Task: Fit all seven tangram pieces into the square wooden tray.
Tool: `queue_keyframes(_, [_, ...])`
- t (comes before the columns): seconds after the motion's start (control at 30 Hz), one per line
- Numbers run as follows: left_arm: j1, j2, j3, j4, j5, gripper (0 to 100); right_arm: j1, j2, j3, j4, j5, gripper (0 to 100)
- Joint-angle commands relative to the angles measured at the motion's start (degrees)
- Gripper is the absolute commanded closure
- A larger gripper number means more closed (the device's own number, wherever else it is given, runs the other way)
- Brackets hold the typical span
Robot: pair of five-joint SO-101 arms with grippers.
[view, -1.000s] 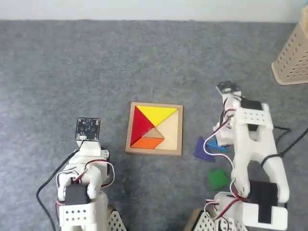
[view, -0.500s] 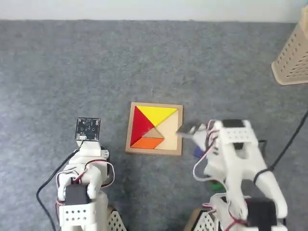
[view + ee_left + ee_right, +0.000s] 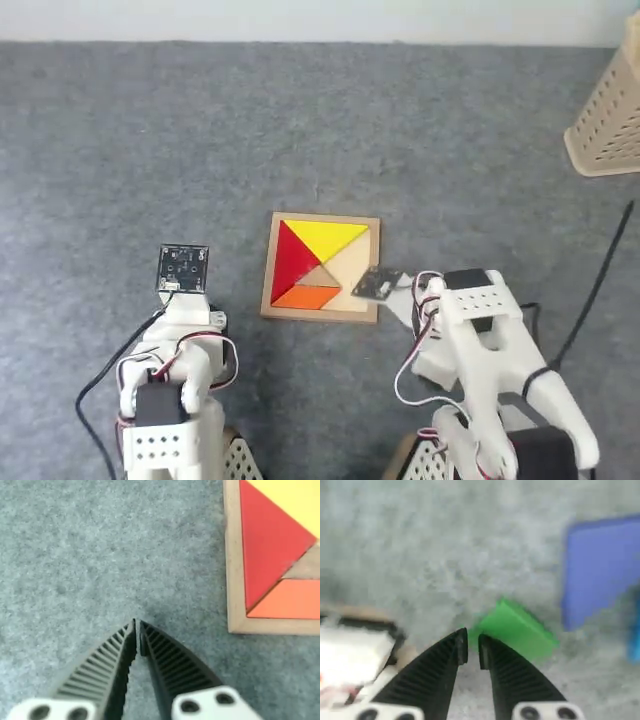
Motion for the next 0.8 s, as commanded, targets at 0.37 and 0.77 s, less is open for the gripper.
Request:
queue_keyframes(0.37, [-0.1, -1.0, -0.7, 0.3, 0.5, 99, 19.6, -0.4, -5.7, -16.7, -14.0, 90.0])
queue_keyframes(0.77, [-0.1, -1.0, -0.7, 0.3, 0.5, 99, 15.4, -3.6, -13.7, -8.2, -36.4, 89.2])
